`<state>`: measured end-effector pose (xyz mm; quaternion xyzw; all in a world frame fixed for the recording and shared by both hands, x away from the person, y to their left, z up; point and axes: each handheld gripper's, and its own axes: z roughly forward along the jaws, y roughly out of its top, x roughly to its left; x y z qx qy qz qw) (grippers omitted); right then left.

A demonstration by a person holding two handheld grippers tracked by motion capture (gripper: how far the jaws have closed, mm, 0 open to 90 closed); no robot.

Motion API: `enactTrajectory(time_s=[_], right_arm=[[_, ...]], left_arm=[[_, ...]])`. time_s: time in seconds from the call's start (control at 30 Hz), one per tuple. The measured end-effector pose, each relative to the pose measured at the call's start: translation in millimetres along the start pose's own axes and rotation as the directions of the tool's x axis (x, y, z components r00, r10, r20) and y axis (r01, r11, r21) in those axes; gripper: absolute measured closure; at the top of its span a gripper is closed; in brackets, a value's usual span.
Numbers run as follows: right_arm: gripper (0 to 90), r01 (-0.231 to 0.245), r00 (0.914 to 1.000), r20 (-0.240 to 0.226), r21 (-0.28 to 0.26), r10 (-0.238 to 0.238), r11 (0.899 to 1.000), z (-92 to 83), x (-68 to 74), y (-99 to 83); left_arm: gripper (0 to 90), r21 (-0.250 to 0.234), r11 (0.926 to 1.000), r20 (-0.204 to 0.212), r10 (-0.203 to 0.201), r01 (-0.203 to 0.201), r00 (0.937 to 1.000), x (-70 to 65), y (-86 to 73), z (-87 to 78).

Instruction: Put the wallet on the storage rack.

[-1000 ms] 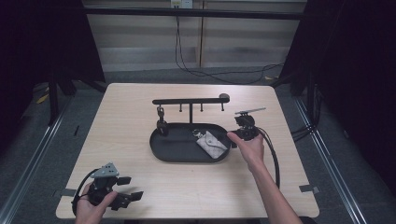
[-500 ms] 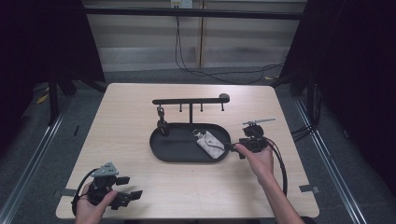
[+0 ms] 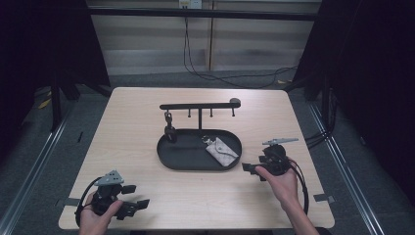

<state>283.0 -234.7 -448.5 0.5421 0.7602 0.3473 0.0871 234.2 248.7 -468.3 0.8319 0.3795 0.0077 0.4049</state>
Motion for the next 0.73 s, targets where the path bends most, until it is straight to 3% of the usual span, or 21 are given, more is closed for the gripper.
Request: enactTrajectory(time_s=[0.3, 0.57, 0.73], right_arm=[[19.7, 0.01, 0.9999, 0.01, -0.008, -0.01, 1.0, -12.9, -4.1, -26.7], [18.9, 0.047, 0.9976, 0.054, -0.058, -0.044, 0.997, -22.9, -11.2, -52.7], [17.9, 0.067, 0.9934, 0.095, -0.03, -0.064, 0.997, -19.8, -16.5, -57.2]], left_arm=[[20.5, 0.003, 1.0, 0.007, -0.006, 0.006, 1.0, -0.5, 0.0, 1.4], [20.5, 0.003, 1.0, 0.012, -0.008, 0.008, 0.9999, -0.8, 0.0, 1.7], [20.4, -0.002, 1.0, 0.014, -0.008, 0.008, 0.9999, -1.0, -0.1, 0.8]])
